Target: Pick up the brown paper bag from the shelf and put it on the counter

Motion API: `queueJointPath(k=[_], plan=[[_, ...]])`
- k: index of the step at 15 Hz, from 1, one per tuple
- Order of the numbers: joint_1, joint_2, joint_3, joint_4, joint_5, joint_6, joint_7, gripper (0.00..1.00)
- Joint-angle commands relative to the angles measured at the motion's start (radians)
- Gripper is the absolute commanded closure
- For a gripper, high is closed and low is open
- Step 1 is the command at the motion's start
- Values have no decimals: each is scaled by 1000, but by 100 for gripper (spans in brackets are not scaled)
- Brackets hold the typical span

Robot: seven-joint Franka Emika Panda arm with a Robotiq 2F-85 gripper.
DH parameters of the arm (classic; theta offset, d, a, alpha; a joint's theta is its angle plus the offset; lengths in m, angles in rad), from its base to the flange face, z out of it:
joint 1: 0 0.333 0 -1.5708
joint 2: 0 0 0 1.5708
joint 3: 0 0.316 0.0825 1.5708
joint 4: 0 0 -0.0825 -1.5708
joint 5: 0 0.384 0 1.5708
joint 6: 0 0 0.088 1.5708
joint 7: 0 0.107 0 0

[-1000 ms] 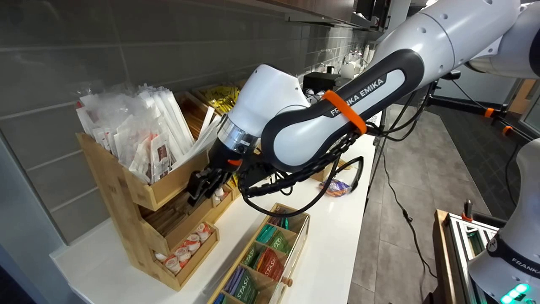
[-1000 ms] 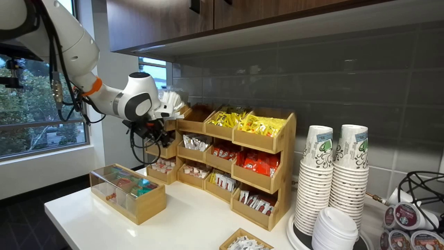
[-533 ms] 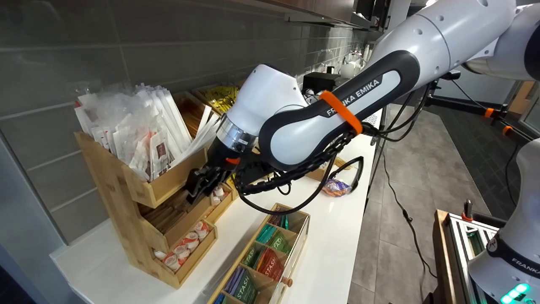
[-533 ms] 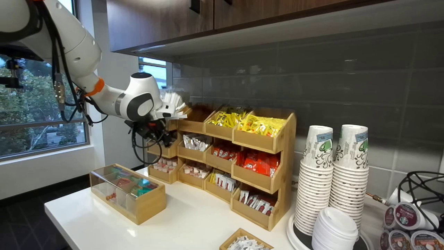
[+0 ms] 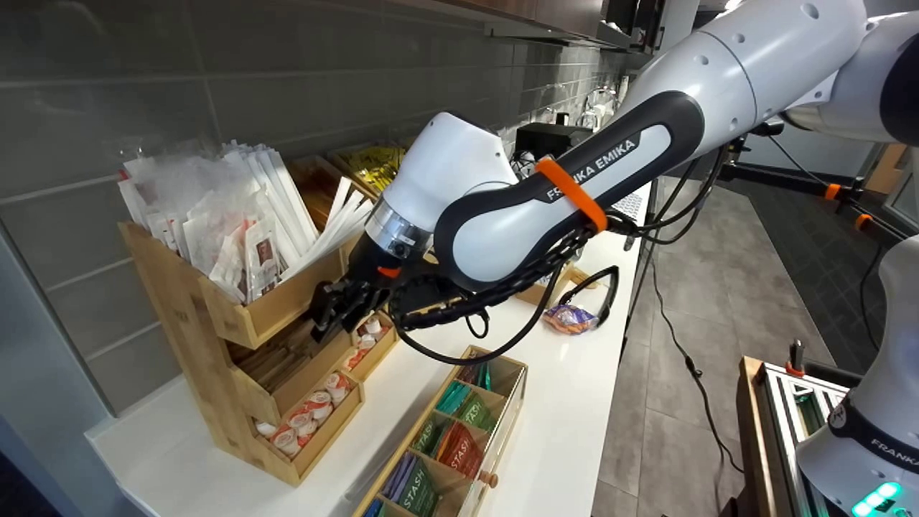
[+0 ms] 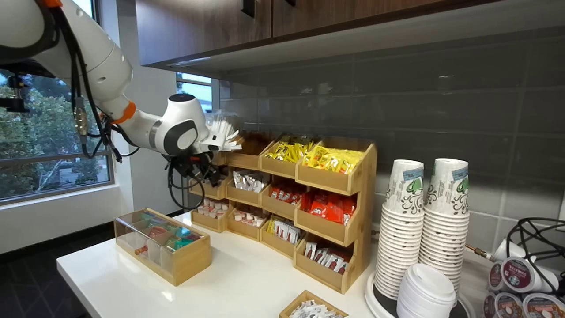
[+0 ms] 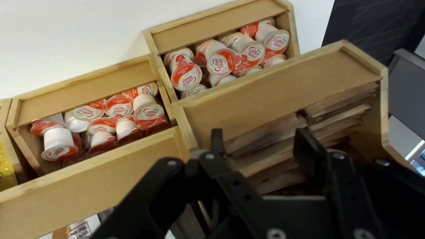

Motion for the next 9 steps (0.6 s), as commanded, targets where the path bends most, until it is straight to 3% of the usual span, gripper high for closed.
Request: queueJointPath(k=[1, 9], plan=[[9, 28, -11, 37, 24, 47, 36, 44], [0, 10, 8, 18, 20, 33, -4, 43]])
